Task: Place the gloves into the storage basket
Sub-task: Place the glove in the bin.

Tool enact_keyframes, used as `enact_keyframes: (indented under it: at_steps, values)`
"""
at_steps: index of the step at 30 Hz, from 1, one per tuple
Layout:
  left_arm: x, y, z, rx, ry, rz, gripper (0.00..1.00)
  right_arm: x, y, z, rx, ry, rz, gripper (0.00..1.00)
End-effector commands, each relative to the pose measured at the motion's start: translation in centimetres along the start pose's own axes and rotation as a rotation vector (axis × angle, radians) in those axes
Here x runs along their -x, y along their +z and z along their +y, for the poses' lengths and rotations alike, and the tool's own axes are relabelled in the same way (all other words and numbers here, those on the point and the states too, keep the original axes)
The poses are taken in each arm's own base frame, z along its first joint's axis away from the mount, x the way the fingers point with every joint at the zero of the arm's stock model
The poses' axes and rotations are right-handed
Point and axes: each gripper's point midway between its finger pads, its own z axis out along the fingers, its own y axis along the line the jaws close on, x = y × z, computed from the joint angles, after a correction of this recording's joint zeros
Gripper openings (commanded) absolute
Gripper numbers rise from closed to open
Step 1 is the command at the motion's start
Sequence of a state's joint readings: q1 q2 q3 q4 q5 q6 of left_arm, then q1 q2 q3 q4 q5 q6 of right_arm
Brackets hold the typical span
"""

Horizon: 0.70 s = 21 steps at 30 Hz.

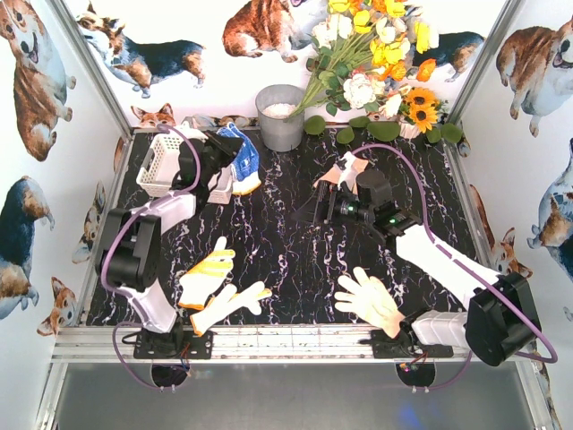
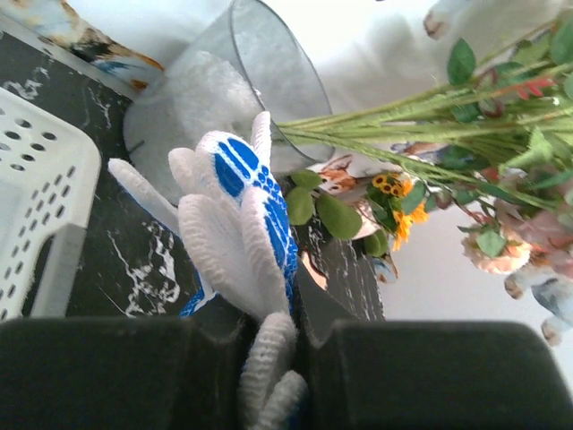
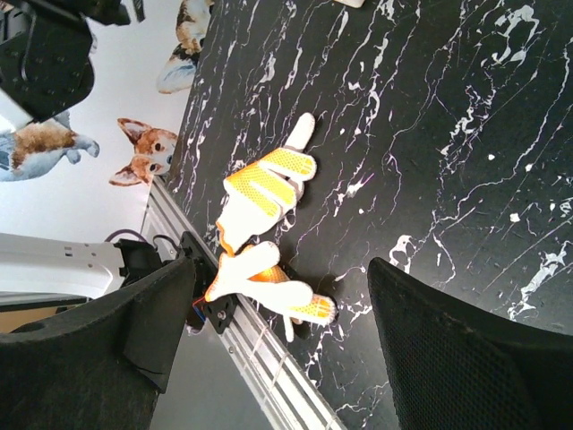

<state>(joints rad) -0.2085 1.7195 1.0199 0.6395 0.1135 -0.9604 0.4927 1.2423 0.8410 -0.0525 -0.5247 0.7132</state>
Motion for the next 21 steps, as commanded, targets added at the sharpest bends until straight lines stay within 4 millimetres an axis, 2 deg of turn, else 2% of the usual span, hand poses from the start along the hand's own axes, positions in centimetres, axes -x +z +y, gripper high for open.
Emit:
enact_keyframes:
  at_steps: [1, 10, 18, 21]
  values:
    - [3.1, 1.7, -0.3, -0.049, 0.025, -0.081, 0.00, 1.2, -0.6, 1.0, 0.016, -0.027, -0.056, 0.80]
    - [7.4, 2.5, 4.0, 0.015, 0.022, -0.174, 0.00, 1.0, -0.3, 0.9, 0.011, -0.021, -0.043, 0.80]
    - [8.1, 2.7, 6.7, 0.044, 0.039, -0.219, 0.00, 0.8, -0.2, 1.0, 0.001, -0.024, -0.026, 0.80]
    - [7.9, 3.0, 8.5, 0.068, 0.051, -0.222, 0.00, 0.8, -0.3, 1.0, -0.003, -0.029, -0.024, 0.80]
